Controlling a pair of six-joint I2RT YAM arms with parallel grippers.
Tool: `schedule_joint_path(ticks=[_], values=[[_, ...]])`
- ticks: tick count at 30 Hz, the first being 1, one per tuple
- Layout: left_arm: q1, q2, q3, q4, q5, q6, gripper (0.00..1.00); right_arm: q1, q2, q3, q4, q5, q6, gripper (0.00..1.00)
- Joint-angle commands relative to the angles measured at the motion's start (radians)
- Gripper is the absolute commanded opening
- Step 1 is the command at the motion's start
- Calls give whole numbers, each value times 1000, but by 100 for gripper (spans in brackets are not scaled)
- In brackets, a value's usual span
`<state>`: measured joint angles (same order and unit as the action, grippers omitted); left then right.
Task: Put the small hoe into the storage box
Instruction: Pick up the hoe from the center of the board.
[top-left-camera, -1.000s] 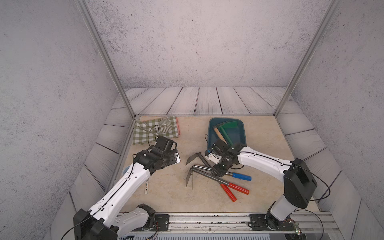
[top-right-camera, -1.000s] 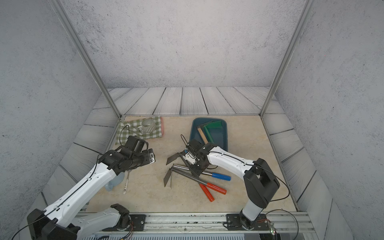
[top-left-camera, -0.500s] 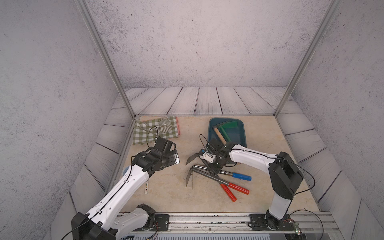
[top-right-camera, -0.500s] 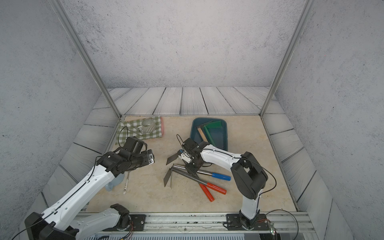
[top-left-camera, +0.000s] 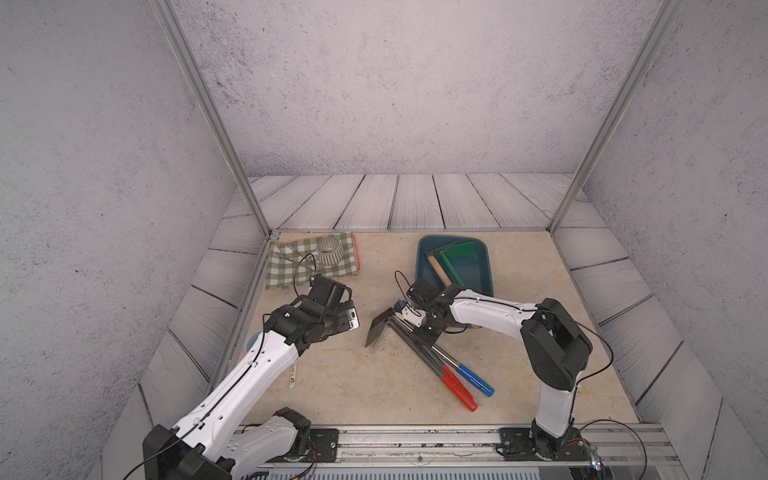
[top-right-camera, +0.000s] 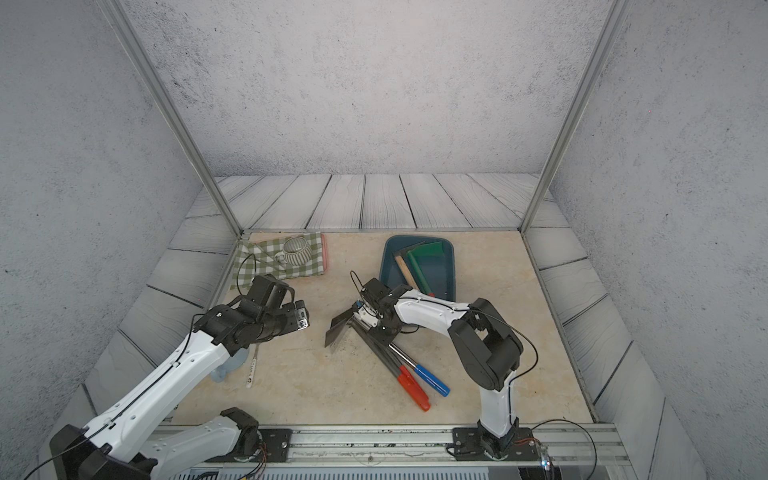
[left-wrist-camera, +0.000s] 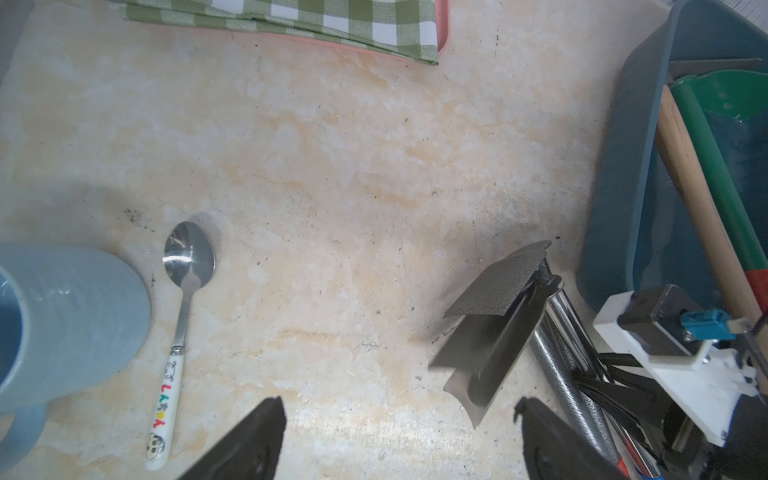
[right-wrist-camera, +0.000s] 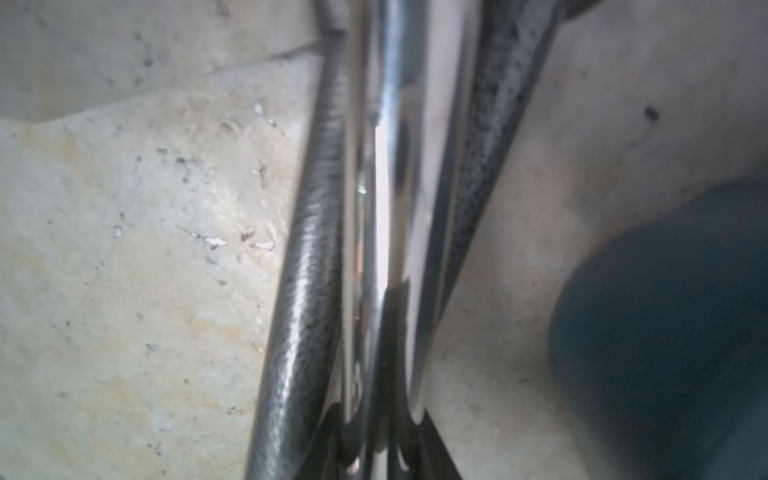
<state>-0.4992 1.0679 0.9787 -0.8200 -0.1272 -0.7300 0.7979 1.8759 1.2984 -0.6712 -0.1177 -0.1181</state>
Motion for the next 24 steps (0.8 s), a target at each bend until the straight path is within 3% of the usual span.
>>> schedule_joint_path(ticks=[1, 8, 18, 24], values=[[8, 3, -13, 5, -9, 17, 91, 0, -5, 16, -6, 1, 6, 17], [8, 23, -8, 20, 2, 13, 91, 1, -63, 33, -44, 22, 3, 15], [10, 47, 1, 40, 4, 19, 91, 0, -109, 61, -59, 57, -5, 0], [10, 64, 18, 52, 7, 39, 91, -1, -139, 93, -76, 77, -2, 0]])
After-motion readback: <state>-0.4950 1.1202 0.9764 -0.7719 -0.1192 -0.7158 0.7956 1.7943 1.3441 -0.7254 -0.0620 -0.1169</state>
